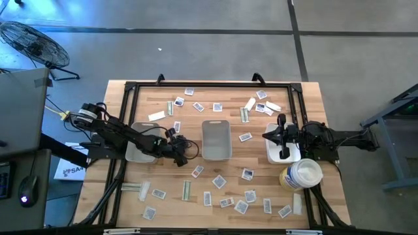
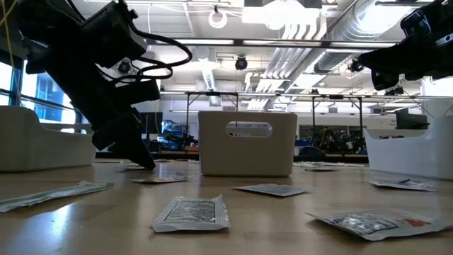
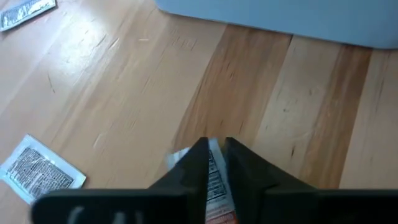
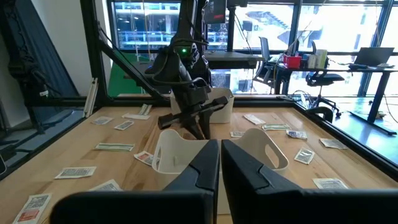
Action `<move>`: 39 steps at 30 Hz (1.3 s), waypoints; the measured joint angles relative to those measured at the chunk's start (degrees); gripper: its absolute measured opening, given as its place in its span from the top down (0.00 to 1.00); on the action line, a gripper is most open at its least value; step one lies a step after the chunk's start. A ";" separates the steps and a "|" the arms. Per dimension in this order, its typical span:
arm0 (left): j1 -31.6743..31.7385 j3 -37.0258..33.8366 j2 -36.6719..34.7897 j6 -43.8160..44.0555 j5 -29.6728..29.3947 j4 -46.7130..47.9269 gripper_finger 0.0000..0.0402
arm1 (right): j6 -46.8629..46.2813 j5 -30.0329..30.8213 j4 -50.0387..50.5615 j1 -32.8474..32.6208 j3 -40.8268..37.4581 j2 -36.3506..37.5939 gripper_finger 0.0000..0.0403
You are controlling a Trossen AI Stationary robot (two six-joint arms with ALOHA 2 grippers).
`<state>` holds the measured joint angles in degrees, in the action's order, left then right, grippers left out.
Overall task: Pick & Place First Aid Supplies
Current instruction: Put the ointment pack into the right gray bin
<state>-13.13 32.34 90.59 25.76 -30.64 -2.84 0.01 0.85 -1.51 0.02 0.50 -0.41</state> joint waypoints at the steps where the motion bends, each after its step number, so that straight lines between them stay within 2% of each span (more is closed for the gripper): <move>1: 0.00 -0.01 0.00 0.23 0.01 0.08 0.95 | 0.00 0.00 0.00 0.01 0.01 0.00 0.97; 4: 0.00 -0.02 0.02 0.63 0.14 0.06 0.99 | 0.00 0.01 0.02 0.02 0.02 0.00 0.97; 12: 0.02 1.17 0.07 0.15 0.22 -0.64 1.00 | 0.00 0.01 0.00 0.00 0.02 -0.02 0.97; 21: 0.00 4.92 0.07 -3.35 3.05 1.01 1.00 | 0.00 0.01 0.00 0.00 0.00 -0.01 0.97; 26: 0.02 5.39 0.07 1.21 1.64 4.29 0.99 | 0.00 0.01 0.00 0.00 0.00 0.00 0.97; 31: 0.04 5.42 0.07 5.77 0.74 6.00 0.90 | 0.00 0.01 0.01 0.01 0.01 -0.01 0.97; 36: 0.29 6.29 0.07 9.59 -0.72 6.63 0.73 | 0.00 0.01 0.02 0.00 0.00 0.00 0.97; 39: 1.58 7.72 0.04 13.22 1.45 9.20 0.66 | 0.00 0.01 0.01 0.01 0.01 0.00 0.97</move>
<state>-11.55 40.06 90.63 38.98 -29.19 6.35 0.01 0.86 -1.50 0.02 0.51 -0.41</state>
